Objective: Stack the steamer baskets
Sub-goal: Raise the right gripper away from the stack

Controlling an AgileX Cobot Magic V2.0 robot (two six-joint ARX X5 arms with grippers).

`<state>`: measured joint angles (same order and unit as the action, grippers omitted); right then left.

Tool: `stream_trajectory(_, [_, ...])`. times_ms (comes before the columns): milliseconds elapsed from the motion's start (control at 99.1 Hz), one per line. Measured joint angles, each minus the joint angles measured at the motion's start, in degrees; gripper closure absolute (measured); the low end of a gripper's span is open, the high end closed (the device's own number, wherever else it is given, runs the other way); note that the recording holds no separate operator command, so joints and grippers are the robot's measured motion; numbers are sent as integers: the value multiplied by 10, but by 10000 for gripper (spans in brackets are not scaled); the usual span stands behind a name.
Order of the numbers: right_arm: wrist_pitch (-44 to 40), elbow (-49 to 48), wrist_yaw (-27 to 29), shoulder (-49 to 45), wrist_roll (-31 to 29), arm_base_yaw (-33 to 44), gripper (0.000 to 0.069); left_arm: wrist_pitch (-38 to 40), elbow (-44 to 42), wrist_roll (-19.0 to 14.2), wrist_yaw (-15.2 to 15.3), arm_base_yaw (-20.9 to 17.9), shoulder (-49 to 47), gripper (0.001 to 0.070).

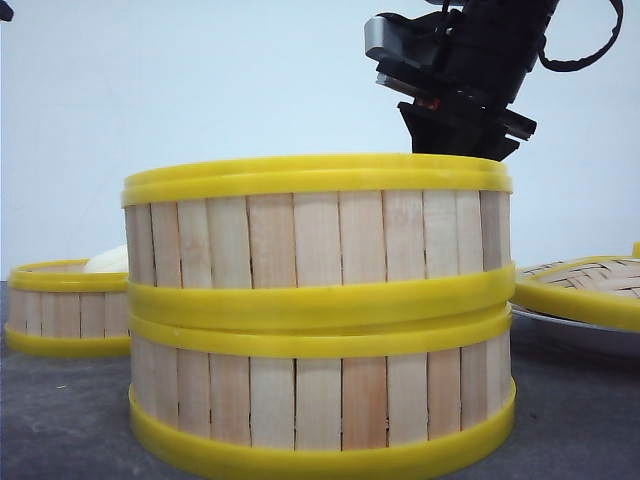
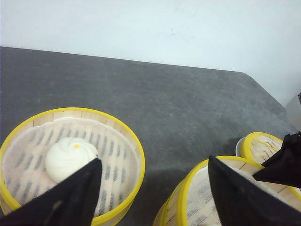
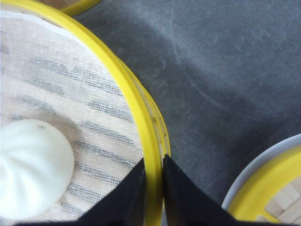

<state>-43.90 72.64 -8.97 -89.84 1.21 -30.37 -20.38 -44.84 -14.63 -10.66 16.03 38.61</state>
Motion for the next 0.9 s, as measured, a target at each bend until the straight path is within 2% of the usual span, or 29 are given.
stream_trajectory(131, [0, 0, 0, 0, -4, 0, 402, 0, 0, 0, 0, 0, 0, 275])
stream_trajectory(222, [5, 0, 0, 0, -6, 0, 345, 0, 0, 0, 0, 0, 0, 275])
stream_trajectory(373, [23, 0, 0, 18, -12, 1, 328, -11, 0, 0, 3, 0, 0, 275])
stream_trajectory(494, [48, 0, 5, 86, -17, 1, 327, -27, 0, 1, 19, 0, 2, 278])
stream_trajectory(646, [47, 1, 50, 196, -25, -2, 327, -37, 0, 1, 43, -2, 15, 281])
stream_trajectory(787, [12, 1, 96, 276, -42, -18, 327, -34, 0, 0, 75, -10, 32, 338])
stream_trajectory(898, [-12, 1, 130, 338, -51, -39, 327, -34, -1, 1, 96, -22, 59, 353])
